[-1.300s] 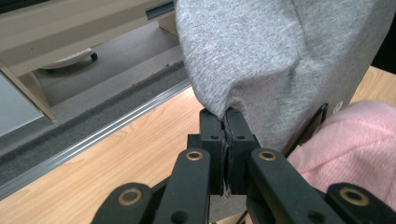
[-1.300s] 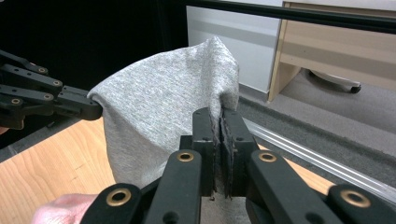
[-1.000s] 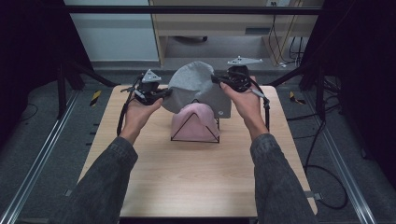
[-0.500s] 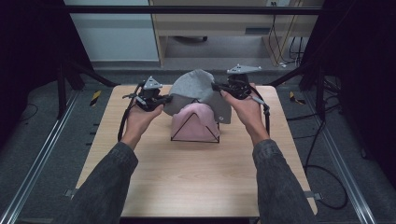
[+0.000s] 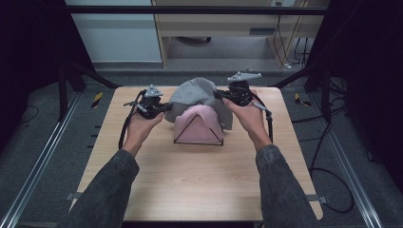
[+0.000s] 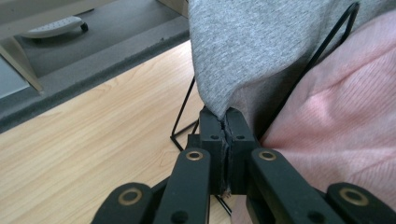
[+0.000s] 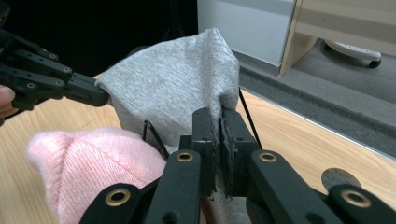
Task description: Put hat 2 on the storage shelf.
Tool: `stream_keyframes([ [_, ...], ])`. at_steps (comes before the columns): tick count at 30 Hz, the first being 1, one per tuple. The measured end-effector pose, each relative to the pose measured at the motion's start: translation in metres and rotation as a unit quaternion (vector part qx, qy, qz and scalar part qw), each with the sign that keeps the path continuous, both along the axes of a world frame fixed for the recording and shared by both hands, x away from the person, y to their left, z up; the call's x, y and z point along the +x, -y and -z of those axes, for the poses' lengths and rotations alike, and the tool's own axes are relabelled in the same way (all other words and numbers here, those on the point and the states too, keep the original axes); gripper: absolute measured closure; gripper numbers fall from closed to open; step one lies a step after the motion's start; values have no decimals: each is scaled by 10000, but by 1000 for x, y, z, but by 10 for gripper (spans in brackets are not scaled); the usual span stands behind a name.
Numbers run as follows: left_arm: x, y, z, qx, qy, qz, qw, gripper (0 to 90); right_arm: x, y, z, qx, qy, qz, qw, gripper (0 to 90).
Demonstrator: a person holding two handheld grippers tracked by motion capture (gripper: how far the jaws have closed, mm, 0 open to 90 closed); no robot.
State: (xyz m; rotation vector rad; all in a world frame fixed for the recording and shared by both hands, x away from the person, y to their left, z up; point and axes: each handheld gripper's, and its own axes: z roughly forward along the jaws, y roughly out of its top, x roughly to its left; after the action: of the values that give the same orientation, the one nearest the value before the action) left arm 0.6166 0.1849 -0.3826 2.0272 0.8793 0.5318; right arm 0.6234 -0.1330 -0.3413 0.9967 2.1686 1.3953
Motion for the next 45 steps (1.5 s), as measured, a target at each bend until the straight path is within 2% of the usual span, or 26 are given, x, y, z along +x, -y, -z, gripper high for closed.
stream_keyframes([
  [12, -3, -7, 15, 97, -131, -50, 9999, 879, 0, -8, 9, -235, -103, -54, 9997, 852],
  [23, -3, -7, 26, 106, -254, -43, 9996, 878, 1, -8, 21, -267, -275, -38, 9993, 851],
  [27, -4, -7, 29, 148, -308, -19, 9994, 878, 1, -9, 22, -304, -272, -50, 9992, 846],
  [42, -8, -7, 34, 34, -355, -24, 9994, 877, -2, -6, 24, -412, -353, 5, 9985, 852],
  [45, -9, -7, 35, 87, -393, -9, 9992, 876, -4, -3, 25, -422, -363, 15, 9984, 855],
])
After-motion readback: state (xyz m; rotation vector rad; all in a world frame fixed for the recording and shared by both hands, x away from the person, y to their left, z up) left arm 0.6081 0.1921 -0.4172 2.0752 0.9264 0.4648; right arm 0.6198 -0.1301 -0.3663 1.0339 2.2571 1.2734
